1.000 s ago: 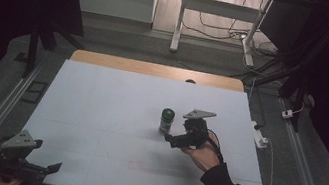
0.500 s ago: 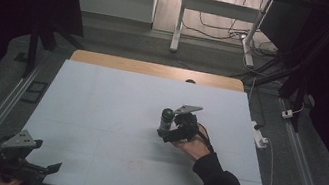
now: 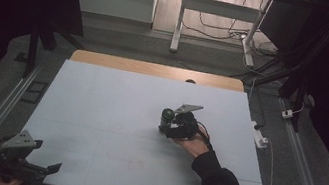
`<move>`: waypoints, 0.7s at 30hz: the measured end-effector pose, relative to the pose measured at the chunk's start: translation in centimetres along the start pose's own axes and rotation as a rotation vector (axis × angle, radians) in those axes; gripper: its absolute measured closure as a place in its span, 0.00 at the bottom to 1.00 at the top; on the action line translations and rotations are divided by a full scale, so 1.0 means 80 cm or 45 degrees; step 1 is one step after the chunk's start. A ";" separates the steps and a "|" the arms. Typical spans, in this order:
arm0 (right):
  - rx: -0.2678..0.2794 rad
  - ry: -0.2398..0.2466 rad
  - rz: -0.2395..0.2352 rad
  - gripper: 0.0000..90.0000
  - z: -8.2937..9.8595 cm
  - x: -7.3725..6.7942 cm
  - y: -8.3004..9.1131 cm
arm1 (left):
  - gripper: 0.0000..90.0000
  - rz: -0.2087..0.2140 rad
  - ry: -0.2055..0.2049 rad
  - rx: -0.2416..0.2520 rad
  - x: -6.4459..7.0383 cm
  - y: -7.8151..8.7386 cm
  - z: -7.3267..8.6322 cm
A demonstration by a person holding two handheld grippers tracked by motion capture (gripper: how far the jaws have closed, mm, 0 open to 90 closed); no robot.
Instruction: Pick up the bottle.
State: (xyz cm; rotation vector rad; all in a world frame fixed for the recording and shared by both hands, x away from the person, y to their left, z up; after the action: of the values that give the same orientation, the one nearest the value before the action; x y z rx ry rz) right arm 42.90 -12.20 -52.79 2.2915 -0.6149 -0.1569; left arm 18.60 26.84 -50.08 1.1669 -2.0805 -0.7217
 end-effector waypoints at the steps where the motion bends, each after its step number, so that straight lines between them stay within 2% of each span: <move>1: 0.003 -0.001 -0.009 0.44 0.000 0.000 0.000 | 0.00 0.000 0.000 0.000 0.000 0.000 0.000; 6: -0.005 0.015 -0.036 0.55 -0.001 -0.001 -0.003 | 0.00 0.003 0.002 0.001 0.000 0.000 0.000; 11: -0.010 0.065 0.009 0.58 -0.002 -0.004 -0.002 | 0.00 0.004 0.002 0.001 0.000 0.000 0.000; 21: -0.012 0.103 0.030 0.59 -0.003 -0.007 -0.001 | 0.00 0.008 0.003 0.003 -0.001 0.001 0.000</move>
State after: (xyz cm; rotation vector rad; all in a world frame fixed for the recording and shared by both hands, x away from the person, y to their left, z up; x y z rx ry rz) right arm 42.50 -11.68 -52.72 2.2689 -0.5984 -0.0551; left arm 18.60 26.91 -50.07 1.1620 -2.0826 -0.7145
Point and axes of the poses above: each handheld gripper's, and its own axes: y roughly backward along the jaws, z roughly out of its underside, x roughly to its right, the point moved 3 cm from there along -y, roughly forward along the jaws, and after that the axes turned 9 degrees about y, right-handed, at the moved point
